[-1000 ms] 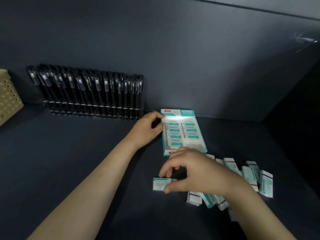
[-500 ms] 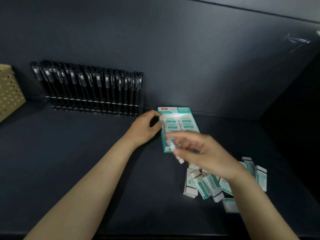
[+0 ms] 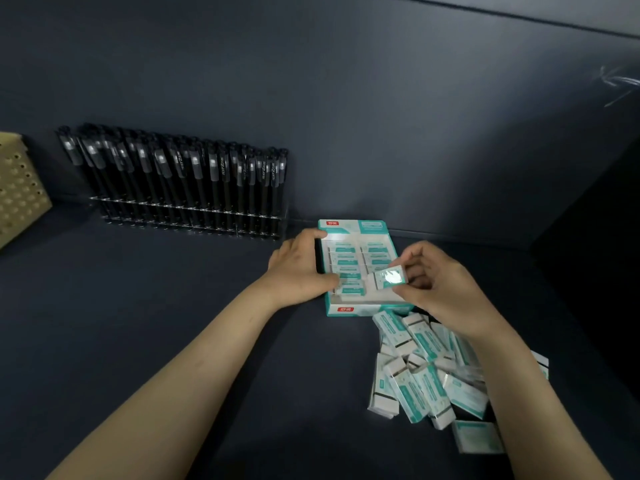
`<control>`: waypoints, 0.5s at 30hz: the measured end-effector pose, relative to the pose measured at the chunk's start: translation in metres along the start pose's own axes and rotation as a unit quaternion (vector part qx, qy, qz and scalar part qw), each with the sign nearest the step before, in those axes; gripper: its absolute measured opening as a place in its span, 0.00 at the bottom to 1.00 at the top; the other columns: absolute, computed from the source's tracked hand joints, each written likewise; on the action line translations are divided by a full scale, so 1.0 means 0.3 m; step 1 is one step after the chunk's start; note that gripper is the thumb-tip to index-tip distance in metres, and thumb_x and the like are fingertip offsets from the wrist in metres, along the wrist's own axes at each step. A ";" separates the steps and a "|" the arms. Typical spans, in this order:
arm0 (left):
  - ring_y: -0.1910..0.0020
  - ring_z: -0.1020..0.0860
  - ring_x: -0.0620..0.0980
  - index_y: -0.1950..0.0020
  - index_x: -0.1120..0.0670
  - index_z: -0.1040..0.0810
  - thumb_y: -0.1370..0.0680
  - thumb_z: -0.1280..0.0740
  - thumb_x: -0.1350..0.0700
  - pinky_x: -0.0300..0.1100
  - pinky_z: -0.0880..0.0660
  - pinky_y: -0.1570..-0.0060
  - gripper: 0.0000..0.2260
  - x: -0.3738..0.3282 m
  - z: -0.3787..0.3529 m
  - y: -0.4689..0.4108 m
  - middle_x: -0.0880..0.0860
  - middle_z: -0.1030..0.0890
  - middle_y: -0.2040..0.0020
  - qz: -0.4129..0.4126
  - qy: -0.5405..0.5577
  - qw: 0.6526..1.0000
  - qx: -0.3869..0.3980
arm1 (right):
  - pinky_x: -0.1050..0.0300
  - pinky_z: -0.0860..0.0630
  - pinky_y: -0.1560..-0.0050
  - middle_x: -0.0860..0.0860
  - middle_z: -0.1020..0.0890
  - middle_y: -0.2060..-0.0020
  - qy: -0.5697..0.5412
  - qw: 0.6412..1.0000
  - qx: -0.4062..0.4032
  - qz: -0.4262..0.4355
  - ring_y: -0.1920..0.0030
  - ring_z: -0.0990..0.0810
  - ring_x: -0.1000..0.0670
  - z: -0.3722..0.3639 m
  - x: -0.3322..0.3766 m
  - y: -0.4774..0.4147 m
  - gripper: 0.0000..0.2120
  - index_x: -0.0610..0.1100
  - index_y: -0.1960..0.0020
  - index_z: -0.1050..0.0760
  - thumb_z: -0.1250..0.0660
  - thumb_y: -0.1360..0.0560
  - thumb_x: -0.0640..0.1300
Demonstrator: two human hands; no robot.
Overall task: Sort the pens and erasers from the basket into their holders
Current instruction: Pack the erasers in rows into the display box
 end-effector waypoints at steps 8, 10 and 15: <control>0.29 0.45 0.49 0.28 0.46 0.46 0.26 0.33 0.51 0.42 0.48 0.35 0.31 -0.015 0.023 -0.003 0.48 0.37 0.33 0.015 0.002 0.998 0.055 | 0.74 0.31 0.55 0.62 0.23 0.54 0.189 0.981 0.031 0.036 0.51 0.26 0.62 0.023 -0.009 -0.051 0.15 0.54 0.51 0.21 0.25 0.31 0.38; 0.29 0.45 0.48 0.28 0.46 0.47 0.25 0.33 0.51 0.41 0.48 0.35 0.31 -0.017 0.025 -0.002 0.46 0.39 0.35 0.017 0.008 0.998 0.062 | 0.74 0.33 0.56 0.61 0.23 0.52 0.187 0.981 0.044 0.035 0.50 0.26 0.60 0.018 -0.017 -0.063 0.14 0.52 0.52 0.20 0.24 0.32 0.37; 0.29 0.46 0.47 0.28 0.46 0.47 0.25 0.33 0.51 0.38 0.51 0.40 0.31 -0.016 0.021 -0.005 0.44 0.43 0.42 0.014 0.015 0.998 0.059 | 0.76 0.36 0.53 0.59 0.27 0.51 0.203 0.977 0.053 0.042 0.51 0.28 0.60 0.000 -0.030 -0.083 0.11 0.50 0.54 0.17 0.23 0.33 0.37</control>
Point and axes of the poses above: each hand's wrist, its own y-axis away from the middle knuckle, its own z-axis out of the back of the hand, x = y × z, the point moved 2 cm from there along -y, towards the middle knuckle
